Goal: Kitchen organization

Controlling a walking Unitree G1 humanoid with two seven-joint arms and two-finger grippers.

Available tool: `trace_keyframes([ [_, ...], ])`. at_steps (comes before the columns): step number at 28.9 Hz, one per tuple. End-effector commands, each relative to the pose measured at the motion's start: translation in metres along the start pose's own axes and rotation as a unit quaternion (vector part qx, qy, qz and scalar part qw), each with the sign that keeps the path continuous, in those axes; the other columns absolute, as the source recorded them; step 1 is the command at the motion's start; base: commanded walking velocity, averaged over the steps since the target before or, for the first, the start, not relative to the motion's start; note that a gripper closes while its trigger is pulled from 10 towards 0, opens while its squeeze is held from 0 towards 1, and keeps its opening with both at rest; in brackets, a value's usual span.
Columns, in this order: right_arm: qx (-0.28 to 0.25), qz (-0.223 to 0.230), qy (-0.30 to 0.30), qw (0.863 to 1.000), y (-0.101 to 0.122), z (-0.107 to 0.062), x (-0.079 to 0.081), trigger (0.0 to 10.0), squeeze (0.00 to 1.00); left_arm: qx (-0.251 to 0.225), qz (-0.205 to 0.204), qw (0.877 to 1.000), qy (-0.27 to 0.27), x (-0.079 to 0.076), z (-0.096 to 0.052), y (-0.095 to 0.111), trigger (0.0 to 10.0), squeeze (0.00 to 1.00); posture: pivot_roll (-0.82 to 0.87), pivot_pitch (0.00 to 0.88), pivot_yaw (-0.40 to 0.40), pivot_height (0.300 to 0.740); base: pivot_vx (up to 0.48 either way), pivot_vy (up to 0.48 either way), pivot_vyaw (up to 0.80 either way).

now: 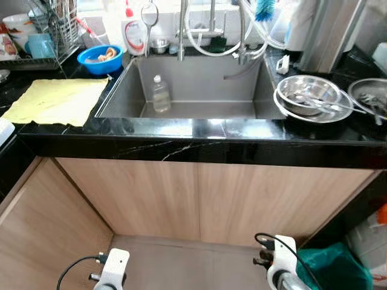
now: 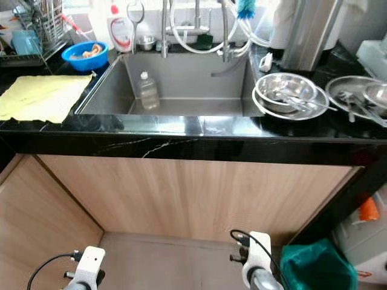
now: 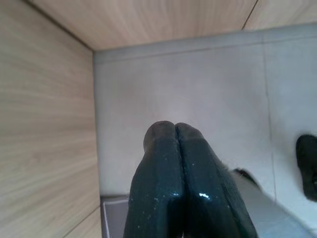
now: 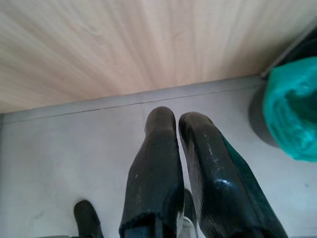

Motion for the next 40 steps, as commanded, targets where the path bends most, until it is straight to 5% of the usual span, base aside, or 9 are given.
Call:
trace_keyframes([
  [1,-0.007,0.006,0.006,1.0,0.002,0.001,0.004,10.0,0.0,0.005,0.005,1.0,0.005,0.003,0.0,-0.002,10.0,0.0,-0.19,0.0,0.04,0.731,0.0,0.0,0.0],
  [14,-0.034,0.023,0.006,0.999,0.016,0.003,0.009,10.0,0.0,0.002,0.04,0.999,-0.032,-0.014,-0.002,-0.006,10.0,0.0,-0.27,0.0,0.089,0.731,0.243,0.0,0.0],
  [23,-0.03,0.01,-0.006,0.999,0.015,0.0,-0.006,10.0,0.0,-0.004,0.034,0.998,-0.045,-0.029,-0.002,-0.002,10.0,0.0,-0.27,0.0,0.056,0.731,0.0,0.0,0.0],
  [29,-0.041,-0.002,-0.013,0.999,0.026,-0.003,-0.023,10.0,0.0,-0.011,0.026,0.998,-0.062,-0.055,-0.002,0.006,10.0,0.0,-0.25,0.0,0.0,0.731,0.138,0.0,0.0],
  [36,-0.041,-0.012,-0.006,0.999,0.032,-0.002,-0.021,10.0,0.0,-0.022,0.037,0.997,-0.064,-0.055,0.0,0.012,10.0,0.0,-0.19,0.0,-0.001,0.731,0.0,0.0,0.0],
  [40,-0.035,-0.008,0.006,0.999,0.028,0.002,-0.005,10.0,0.0,-0.032,0.045,0.997,-0.051,-0.04,0.002,0.018,10.0,0.0,-0.19,0.0,0.001,0.731,0.0,0.0,0.0],
])
Point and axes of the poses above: a point about 5 cm out from each wrist's last joint towards the gripper, its own z axis pointing out of the wrist towards the gripper, its own y axis along the axis of the wrist's last joint, x = y × z, the point moved 3 cm from there along z, pointing out of the wrist towards the gripper, and after that the axes turned 15 degrees about z, right-handed, at the moved point
